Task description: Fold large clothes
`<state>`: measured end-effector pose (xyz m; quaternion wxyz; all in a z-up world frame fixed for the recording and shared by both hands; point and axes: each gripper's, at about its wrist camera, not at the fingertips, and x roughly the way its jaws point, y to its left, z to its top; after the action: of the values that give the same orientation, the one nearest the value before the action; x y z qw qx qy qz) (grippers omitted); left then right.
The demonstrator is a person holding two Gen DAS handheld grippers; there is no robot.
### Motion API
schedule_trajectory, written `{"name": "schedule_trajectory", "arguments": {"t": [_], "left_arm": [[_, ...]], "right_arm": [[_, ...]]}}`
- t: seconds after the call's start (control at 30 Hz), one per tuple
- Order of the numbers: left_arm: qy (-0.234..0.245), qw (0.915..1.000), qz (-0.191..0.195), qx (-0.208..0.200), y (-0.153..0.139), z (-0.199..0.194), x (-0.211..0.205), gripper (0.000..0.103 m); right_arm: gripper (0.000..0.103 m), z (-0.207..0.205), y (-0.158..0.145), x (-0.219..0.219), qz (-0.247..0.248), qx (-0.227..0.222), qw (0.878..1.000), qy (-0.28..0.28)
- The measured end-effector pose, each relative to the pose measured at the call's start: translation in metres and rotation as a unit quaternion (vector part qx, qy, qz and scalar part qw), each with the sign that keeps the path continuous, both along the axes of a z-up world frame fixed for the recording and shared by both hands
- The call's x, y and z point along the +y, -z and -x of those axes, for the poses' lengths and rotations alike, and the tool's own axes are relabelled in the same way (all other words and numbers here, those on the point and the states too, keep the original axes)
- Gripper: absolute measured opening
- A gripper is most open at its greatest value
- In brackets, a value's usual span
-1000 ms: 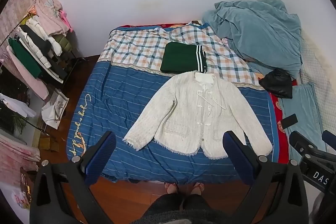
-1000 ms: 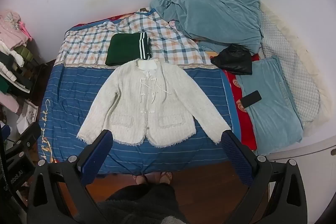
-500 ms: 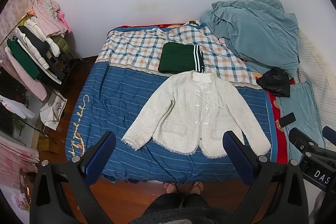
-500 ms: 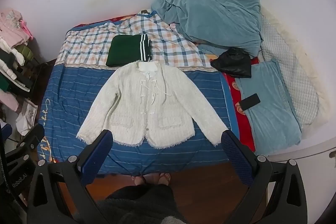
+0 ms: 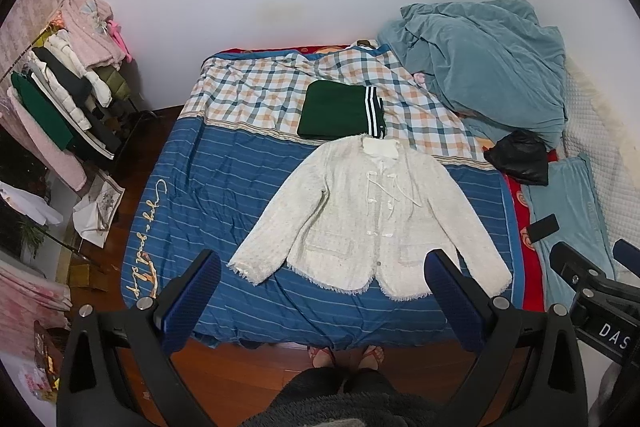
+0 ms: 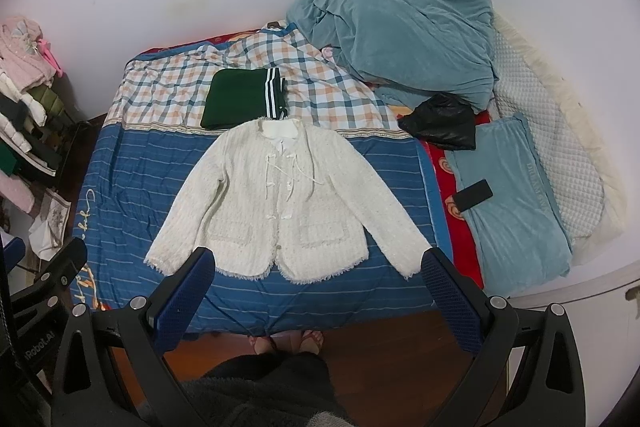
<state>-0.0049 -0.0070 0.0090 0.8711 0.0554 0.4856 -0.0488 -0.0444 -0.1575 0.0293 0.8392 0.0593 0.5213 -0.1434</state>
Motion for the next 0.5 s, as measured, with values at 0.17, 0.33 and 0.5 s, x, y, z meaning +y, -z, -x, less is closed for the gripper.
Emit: {"name": "schedule_trajectory", "arguments": {"t": [0.17, 0.33, 0.5], "left_arm": [[-0.002, 1.0, 0.001, 0.002, 0.0, 0.0005, -0.0004, 0.103], [0.0, 1.0, 0.002, 0.0, 0.0006, 0.0015, 0.0011, 0.103], [-0.001, 1.0, 0.002, -0.001, 0.0007, 0.0024, 0.0006, 0.103]], "right_arm": [[0.103, 0.0011, 0.0001, 0.0005, 0.001, -0.001, 1.0, 0.0], [0.103, 0.0006, -0.0003, 0.001, 0.002, -0.002, 1.0, 0.001], [0.103, 0.001, -0.003, -0.0008, 0.003, -0.001, 1.0, -0.001]]}}
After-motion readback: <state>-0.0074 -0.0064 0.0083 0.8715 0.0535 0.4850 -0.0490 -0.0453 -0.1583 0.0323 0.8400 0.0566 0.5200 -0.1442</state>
